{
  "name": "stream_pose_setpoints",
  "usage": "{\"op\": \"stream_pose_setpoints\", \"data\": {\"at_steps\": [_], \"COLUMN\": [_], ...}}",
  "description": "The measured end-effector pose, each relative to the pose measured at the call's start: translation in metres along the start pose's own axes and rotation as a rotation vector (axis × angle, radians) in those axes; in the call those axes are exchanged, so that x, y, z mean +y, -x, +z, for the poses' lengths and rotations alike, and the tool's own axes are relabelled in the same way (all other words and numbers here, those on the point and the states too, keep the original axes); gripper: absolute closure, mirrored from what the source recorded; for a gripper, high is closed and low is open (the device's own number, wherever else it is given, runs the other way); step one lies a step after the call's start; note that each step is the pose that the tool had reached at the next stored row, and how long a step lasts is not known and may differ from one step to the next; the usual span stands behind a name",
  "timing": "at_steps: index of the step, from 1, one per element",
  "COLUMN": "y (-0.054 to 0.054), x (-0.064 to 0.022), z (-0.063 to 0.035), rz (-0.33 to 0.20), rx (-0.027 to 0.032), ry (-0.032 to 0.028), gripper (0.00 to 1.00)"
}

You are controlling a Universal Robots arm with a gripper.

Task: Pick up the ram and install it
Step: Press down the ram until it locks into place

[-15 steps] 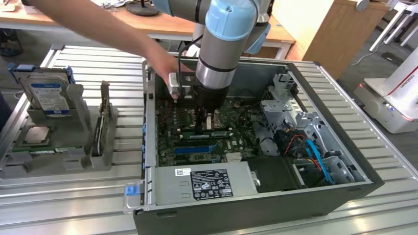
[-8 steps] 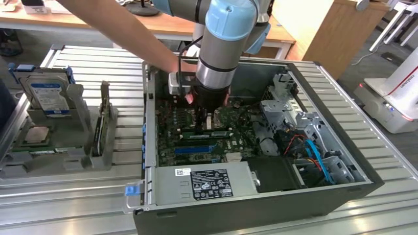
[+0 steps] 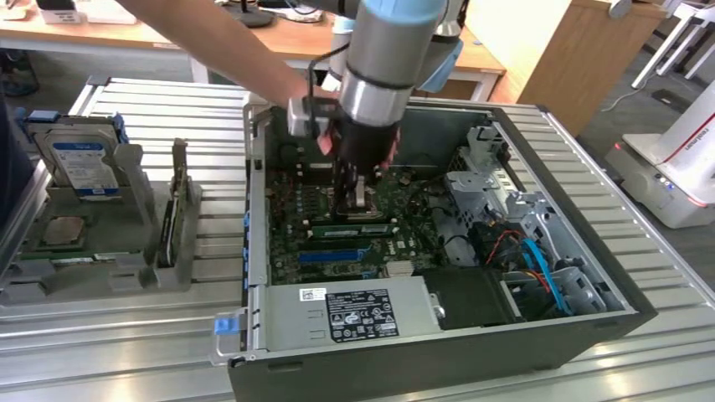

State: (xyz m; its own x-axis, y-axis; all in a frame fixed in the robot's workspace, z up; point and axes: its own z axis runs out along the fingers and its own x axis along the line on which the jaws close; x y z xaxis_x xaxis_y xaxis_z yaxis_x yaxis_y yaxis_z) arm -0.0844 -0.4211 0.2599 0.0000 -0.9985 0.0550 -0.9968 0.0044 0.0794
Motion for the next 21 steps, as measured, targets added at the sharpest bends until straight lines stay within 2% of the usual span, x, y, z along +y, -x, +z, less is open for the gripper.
{"op": "stream_pose_setpoints", "data": {"at_steps": [3,5,7,8,9,10,17,18,19,20,21], "y": [0.004,0.009,0.014,0.016,0.018,0.019,0.019,0.019,0.020,0.021,0.024], "x": [-0.0009,-0.0024,-0.0043,-0.0052,-0.0059,-0.0062,-0.0062,-0.0063,-0.0068,-0.0079,-0.0097], "z": [-0.0286,-0.0487,-0.0667,-0.0741,-0.0796,-0.0817,-0.0812,-0.0809,-0.0796,-0.0766,-0.0719], "rz": [0.003,0.005,0.007,0.008,0.009,0.009,0.009,0.009,0.008,0.007,0.006], "rx": [0.0606,0.1035,0.1425,0.1586,0.1706,0.1753,0.1734,0.1717,0.1639,0.1439,0.1120], "ry": [0.0331,0.0566,0.0779,0.0867,0.0933,0.0959,0.0948,0.0939,0.0895,0.0785,0.0611], "gripper": [0.89,0.89,0.89,0.89,0.89,0.89,0.89,0.89,0.89,0.89,0.89]}}
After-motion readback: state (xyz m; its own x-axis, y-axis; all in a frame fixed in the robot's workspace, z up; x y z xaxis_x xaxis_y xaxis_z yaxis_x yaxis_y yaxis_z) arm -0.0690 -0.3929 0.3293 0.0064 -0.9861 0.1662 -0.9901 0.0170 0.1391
